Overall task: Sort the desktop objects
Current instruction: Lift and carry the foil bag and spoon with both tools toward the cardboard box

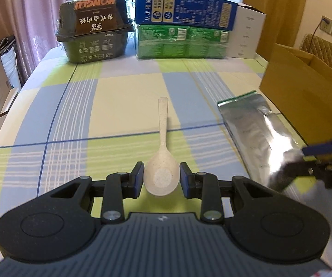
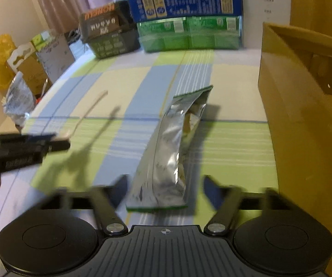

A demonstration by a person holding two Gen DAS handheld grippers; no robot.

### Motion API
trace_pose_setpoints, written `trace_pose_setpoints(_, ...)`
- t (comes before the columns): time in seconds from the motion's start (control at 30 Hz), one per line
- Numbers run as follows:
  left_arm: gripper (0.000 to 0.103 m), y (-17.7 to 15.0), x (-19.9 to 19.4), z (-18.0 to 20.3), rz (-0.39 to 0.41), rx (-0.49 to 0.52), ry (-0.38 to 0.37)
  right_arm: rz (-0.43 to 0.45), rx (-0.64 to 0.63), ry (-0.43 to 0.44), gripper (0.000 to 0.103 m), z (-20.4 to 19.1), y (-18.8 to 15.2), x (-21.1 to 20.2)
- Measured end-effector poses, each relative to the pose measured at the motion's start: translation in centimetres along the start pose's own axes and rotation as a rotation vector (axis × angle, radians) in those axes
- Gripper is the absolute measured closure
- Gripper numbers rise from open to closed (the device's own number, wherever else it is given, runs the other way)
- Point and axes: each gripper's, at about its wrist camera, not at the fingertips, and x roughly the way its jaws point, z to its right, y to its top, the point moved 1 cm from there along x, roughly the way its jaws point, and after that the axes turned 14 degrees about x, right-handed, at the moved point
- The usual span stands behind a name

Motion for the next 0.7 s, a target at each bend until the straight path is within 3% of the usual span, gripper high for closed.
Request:
trace_pose_setpoints(0.13,0.076,-0.2,-0.6,0.2,0.005,-0.007,0.012,0.038,-0.01,-0.024,0.019,-0.5,0.9,1.4)
trace_pose_setpoints(0.57,0.076,-0.2,0.4,0.1,0.001,0.003,0.014,-0.037,-0.019,-0.049,0.021,-1.3,1.9,6.6)
trace_pose_setpoints(0.7,0.076,0.0,0.4,0.2,0.005,0.001,0.016,-0.045,-0.028,-0.065,0.031,-1.4,1.7,7.2)
